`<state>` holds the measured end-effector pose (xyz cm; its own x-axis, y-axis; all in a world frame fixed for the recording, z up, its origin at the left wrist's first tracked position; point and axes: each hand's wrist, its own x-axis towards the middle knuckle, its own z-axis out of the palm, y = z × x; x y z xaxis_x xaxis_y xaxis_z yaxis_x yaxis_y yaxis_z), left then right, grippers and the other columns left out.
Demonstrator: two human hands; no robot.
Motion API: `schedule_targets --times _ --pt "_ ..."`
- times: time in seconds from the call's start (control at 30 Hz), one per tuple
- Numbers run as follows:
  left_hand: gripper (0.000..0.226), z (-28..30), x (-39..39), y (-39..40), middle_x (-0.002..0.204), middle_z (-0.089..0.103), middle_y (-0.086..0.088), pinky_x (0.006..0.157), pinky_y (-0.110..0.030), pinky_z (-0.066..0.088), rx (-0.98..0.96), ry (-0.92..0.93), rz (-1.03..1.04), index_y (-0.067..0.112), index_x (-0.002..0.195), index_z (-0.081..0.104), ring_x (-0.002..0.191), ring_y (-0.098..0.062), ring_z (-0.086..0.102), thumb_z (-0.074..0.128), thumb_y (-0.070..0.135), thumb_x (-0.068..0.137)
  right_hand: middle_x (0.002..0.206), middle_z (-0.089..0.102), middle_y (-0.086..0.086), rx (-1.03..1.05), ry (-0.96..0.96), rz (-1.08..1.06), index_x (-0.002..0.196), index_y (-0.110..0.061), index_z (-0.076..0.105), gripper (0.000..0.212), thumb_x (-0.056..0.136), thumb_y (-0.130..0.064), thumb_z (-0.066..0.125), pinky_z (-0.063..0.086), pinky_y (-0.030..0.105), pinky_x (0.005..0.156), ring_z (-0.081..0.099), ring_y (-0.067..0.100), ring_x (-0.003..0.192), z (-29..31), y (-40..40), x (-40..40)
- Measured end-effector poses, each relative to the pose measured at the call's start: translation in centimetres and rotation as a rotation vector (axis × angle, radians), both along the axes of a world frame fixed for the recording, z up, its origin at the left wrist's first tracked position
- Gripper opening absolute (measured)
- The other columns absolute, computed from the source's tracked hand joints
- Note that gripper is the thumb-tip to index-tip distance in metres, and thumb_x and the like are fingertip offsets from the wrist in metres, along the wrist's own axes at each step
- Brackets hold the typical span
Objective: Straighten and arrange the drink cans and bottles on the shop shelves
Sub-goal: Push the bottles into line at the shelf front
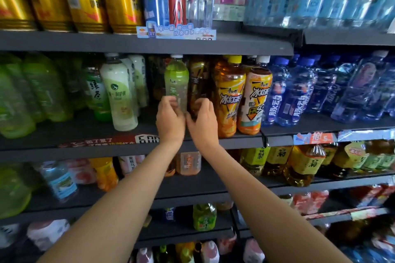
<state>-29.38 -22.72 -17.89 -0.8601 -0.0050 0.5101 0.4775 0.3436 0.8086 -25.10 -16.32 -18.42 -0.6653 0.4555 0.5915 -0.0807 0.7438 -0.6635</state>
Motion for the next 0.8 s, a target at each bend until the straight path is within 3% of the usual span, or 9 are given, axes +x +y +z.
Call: schedule_targets --times 0.17,0.3,0.43,0.6,0.8 --pt "0.034 0.0 -2.3 -3.5 0.12 0.055 -0.008 0.087 -0.022 0.04 -0.028 -0.085 0.018 0.007 0.123 0.048 0.107 -0.019 0.055 0.044 -0.003 0.09 0.134 0.046 0.016 -0.254 -0.28 0.061 0.135 -0.001 0.032 0.074 0.08 -0.032 0.071 0.042 0.038 0.099 0.045 0.031 0.124 0.0 -0.5 -4.8" --pt "0.036 -1.0 -3.5 -5.5 0.121 0.054 -0.006 0.091 -0.031 0.046 -0.108 -0.141 -0.027 0.011 0.124 0.046 0.105 -0.019 0.057 0.045 -0.002 0.09 0.133 0.049 0.015 -0.39 -0.338 0.03 0.133 -0.004 0.032 0.077 0.076 -0.035 0.074 0.042 0.038 0.096 0.047 0.033 0.123 0.1 -0.5 -7.4" --pt "0.038 -1.6 -3.5 -6.6 0.121 0.056 -0.008 0.088 -0.042 0.049 -0.208 -0.22 -0.12 0.009 0.127 0.042 0.102 -0.024 0.061 0.043 -0.001 0.091 0.134 0.045 0.014 -0.311 -0.379 -0.053 0.135 -0.009 0.031 0.087 0.069 -0.041 0.078 0.041 0.043 0.1 0.042 0.035 0.125 -0.4 -1.3 -8.0" --pt "0.04 -0.1 -3.0 -6.8 0.123 0.056 -0.005 0.095 -0.037 0.046 -0.213 -0.148 -0.207 0.011 0.131 0.041 0.109 -0.021 0.057 0.043 0.002 0.092 0.136 0.037 0.018 -0.309 -0.297 -0.178 0.136 -0.008 0.031 0.082 0.074 -0.038 0.075 0.036 0.047 0.1 0.034 0.037 0.127 -0.9 -2.5 -5.7" --pt "0.047 -0.3 -1.3 -8.8 0.13 0.051 -0.004 0.097 -0.038 0.046 -0.207 -0.175 -0.431 0.017 0.135 0.037 0.109 -0.019 0.056 0.047 0.004 0.091 0.127 0.039 0.019 -0.414 -0.041 -0.36 0.129 -0.002 0.037 0.072 0.075 -0.029 0.076 0.034 0.046 0.096 0.036 0.037 0.119 -1.6 -4.7 -1.6"
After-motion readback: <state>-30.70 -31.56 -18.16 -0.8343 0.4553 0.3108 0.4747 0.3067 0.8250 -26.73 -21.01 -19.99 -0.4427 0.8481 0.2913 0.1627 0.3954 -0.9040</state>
